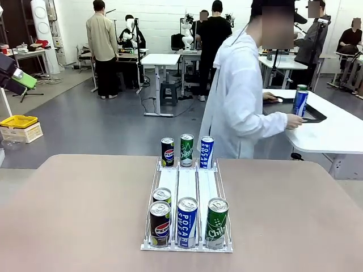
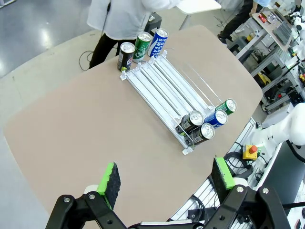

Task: Retrieve and hand over the desired beverage to the person.
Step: Place the picked can on the Handle tray extended by the person.

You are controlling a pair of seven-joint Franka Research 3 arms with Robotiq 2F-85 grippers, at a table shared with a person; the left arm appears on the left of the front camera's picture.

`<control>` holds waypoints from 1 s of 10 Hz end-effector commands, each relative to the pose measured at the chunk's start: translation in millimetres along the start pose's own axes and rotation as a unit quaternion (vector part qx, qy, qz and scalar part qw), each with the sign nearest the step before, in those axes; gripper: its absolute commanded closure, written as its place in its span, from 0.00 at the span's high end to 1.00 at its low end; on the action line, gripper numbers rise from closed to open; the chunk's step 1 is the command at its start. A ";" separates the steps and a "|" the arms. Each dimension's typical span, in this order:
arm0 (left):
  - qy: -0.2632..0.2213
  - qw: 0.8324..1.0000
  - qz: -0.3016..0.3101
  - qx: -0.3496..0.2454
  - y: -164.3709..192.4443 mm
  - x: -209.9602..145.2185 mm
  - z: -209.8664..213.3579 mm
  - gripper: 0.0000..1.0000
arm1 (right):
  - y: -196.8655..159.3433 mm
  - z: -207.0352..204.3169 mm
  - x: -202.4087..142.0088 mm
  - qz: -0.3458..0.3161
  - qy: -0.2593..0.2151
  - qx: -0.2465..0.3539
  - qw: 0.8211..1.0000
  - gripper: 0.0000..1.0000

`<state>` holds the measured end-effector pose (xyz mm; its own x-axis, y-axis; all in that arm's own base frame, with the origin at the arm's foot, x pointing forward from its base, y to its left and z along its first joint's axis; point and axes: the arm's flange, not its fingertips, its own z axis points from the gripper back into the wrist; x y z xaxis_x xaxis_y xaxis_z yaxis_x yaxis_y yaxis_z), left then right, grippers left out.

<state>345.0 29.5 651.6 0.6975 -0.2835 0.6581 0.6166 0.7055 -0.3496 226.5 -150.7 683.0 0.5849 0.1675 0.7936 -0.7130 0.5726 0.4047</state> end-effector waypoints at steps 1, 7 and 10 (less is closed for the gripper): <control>-0.001 1.000 0.000 -0.001 0.5 -0.4 0.4 1.00 | -9.1 -11.6 -0.1 -0.016 -0.005 -0.015 1.000 1.00; -0.001 1.000 0.000 -0.001 0.5 -0.4 0.4 1.00 | -10.9 -0.2 -3.2 -0.024 0.005 -0.022 0.999 1.00; -0.001 1.000 0.000 -0.001 0.5 -0.4 0.4 1.00 | -10.9 -0.2 -3.2 -0.024 0.005 -0.022 0.999 1.00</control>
<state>345.0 29.4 651.6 0.6975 -0.2837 0.6581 0.6166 0.7054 -0.3495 231.8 -157.0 675.9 0.6439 0.1533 0.7496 -0.6430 0.6393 0.4216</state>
